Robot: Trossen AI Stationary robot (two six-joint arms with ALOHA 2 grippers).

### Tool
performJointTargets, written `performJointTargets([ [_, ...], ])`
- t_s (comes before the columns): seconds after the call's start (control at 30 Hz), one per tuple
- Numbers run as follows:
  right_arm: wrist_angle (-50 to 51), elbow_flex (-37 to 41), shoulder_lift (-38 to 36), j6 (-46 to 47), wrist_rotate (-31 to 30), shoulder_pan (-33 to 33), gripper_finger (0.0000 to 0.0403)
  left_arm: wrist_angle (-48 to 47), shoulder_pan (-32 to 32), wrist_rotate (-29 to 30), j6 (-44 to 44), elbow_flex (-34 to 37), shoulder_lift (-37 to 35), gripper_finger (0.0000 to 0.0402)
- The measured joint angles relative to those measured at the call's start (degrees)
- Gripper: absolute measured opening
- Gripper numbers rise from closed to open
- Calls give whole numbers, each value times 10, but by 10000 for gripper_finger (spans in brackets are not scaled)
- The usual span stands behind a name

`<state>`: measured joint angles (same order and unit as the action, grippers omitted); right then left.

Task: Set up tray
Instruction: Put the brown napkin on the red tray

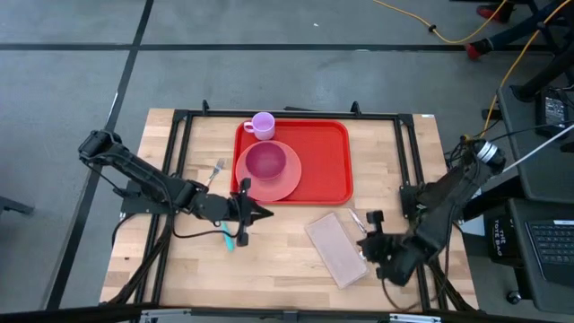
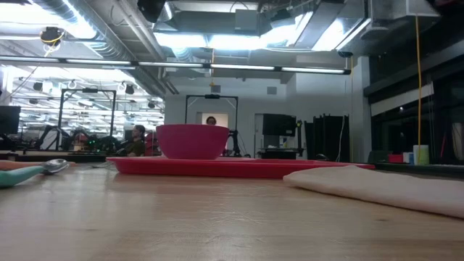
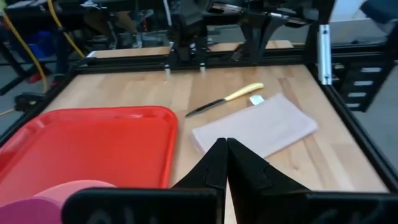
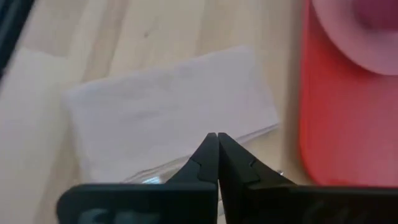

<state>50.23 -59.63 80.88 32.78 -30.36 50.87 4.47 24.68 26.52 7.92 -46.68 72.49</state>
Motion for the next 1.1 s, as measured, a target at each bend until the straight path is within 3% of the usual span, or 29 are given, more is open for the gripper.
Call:
performJointTargets([
  [0.2,65,-106,98,76,18,48,0,0,22,-7,5,0,0,2],
  [0.47,123,-232,220,88,22,104,0,-3,45,-7,14,0,0,5],
  [0.67,207,-321,295,122,82,117,0,-4,57,-7,20,0,0,1],
  [0.93,245,-336,331,71,139,116,31,-3,60,-7,20,0,0,4],
  [1.1,255,-330,333,58,106,117,52,1,60,-7,26,0,0,1],
])
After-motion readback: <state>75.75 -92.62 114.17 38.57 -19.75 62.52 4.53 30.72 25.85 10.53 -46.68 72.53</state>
